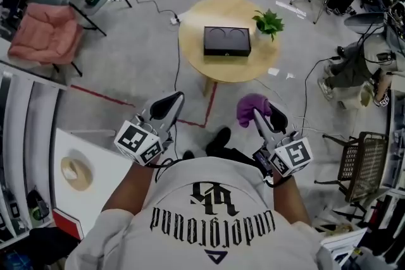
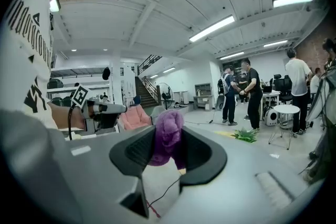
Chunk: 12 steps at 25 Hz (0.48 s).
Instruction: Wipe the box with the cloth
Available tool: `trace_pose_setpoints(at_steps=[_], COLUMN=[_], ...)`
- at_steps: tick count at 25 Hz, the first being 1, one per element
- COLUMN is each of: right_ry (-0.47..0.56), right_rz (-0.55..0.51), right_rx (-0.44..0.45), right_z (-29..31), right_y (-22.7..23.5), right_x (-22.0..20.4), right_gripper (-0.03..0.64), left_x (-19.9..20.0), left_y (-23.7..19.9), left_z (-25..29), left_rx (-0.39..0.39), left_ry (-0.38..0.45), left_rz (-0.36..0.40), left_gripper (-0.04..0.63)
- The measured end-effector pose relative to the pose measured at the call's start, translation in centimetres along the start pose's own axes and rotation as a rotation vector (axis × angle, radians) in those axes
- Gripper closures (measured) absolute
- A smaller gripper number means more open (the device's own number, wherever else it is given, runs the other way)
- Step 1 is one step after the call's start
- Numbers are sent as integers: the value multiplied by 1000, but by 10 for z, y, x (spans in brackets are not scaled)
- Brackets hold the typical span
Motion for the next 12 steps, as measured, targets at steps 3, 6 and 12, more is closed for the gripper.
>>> trace_pose_setpoints(at_steps=[3,6,12], right_ry=[-3,-6,1], right_rz=[8,0,13], right_rx=[18,28,14], right_z=[1,-2,-10], right_y=[37,68,118], right_x=[3,8,10], right_gripper=[480,480,479], left_x=[0,1,1], left_y=[1,4,7], left_z=[36,68,115], left_rx=[21,29,35], left_ry=[-4,1,-22], left_rz=[-10,-12,1], left_gripper=[588,588,578])
Point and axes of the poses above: the fingertips, and each gripper's own axes: z forward along the fingers, y to its right, x out of its top, the point moved 3 cm from there along -z, backward along the fingers, and after that the axes turned 13 degrees about x, right-handed, at the moved point
